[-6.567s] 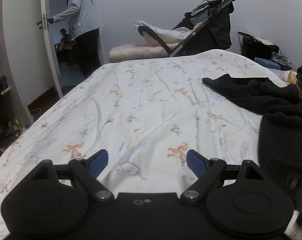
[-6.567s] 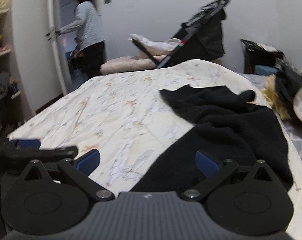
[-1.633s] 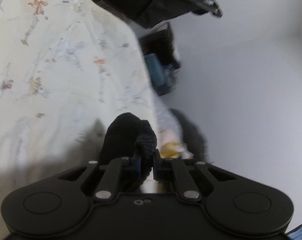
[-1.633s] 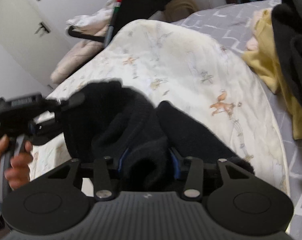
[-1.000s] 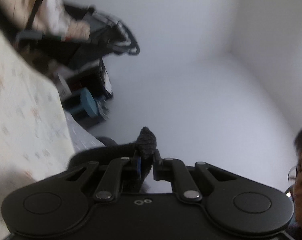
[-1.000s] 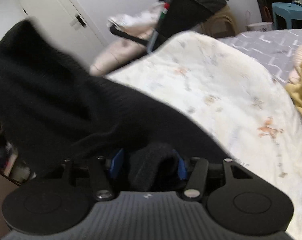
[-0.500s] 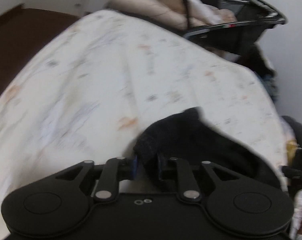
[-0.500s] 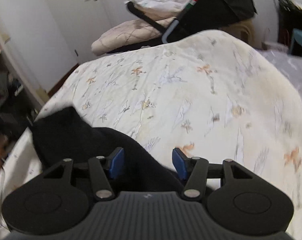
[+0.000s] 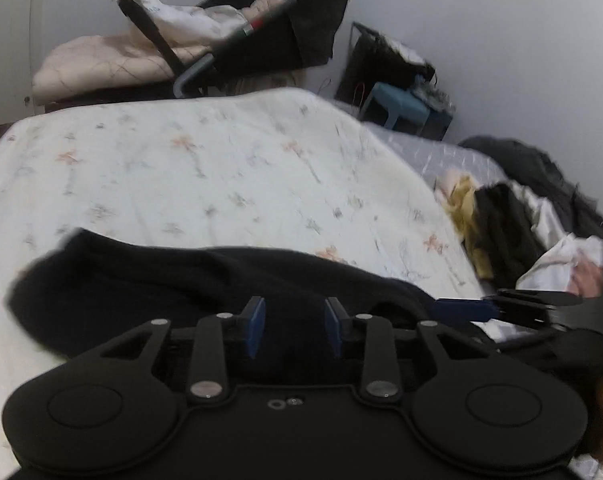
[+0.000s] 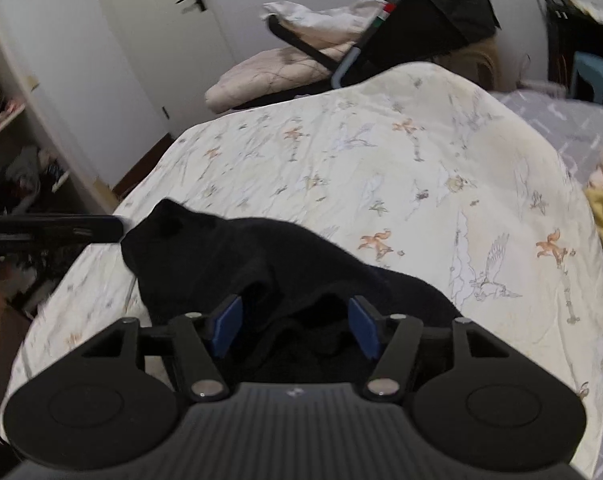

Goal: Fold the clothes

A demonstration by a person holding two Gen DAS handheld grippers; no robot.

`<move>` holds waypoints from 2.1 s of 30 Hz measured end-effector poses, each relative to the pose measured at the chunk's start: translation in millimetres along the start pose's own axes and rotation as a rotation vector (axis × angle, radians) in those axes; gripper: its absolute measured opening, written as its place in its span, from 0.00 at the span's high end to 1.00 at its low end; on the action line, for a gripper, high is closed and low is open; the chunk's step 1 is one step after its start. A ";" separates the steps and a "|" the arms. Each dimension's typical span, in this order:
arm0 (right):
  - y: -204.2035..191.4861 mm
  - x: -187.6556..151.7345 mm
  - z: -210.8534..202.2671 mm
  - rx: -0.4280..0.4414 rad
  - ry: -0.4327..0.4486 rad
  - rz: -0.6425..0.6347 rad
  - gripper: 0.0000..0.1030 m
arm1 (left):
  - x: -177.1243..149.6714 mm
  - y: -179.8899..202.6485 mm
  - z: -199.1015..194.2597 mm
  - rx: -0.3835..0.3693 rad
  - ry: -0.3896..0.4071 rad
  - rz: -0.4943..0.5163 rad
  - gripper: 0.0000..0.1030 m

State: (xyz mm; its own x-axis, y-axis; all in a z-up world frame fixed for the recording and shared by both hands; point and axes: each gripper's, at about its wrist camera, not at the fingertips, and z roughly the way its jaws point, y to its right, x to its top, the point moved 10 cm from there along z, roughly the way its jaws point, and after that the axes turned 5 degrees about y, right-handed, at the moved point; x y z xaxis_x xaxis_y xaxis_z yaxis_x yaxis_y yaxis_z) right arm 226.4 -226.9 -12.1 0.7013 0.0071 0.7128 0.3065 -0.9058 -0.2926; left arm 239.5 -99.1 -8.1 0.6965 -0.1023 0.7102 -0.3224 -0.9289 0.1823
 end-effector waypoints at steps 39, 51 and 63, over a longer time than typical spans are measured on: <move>-28.9 -18.5 106.9 0.043 -0.186 -0.018 0.61 | -51.1 -122.7 -90.1 0.183 0.110 -0.178 0.63; -64.0 13.0 81.0 0.026 -0.017 -0.285 0.77 | -58.0 -132.2 -88.7 0.192 0.086 -0.214 0.63; -36.9 39.3 94.7 0.027 -0.075 -0.239 0.79 | -55.0 -126.9 -87.5 0.169 0.090 -0.221 0.65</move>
State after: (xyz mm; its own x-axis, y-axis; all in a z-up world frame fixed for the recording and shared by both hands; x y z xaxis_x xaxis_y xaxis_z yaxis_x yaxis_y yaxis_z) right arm 303.6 -153.1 -33.6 0.6522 0.2518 0.7150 0.4859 -0.8629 -0.1393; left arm 185.9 55.5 -10.8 0.6761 0.1341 0.7245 -0.0525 -0.9720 0.2289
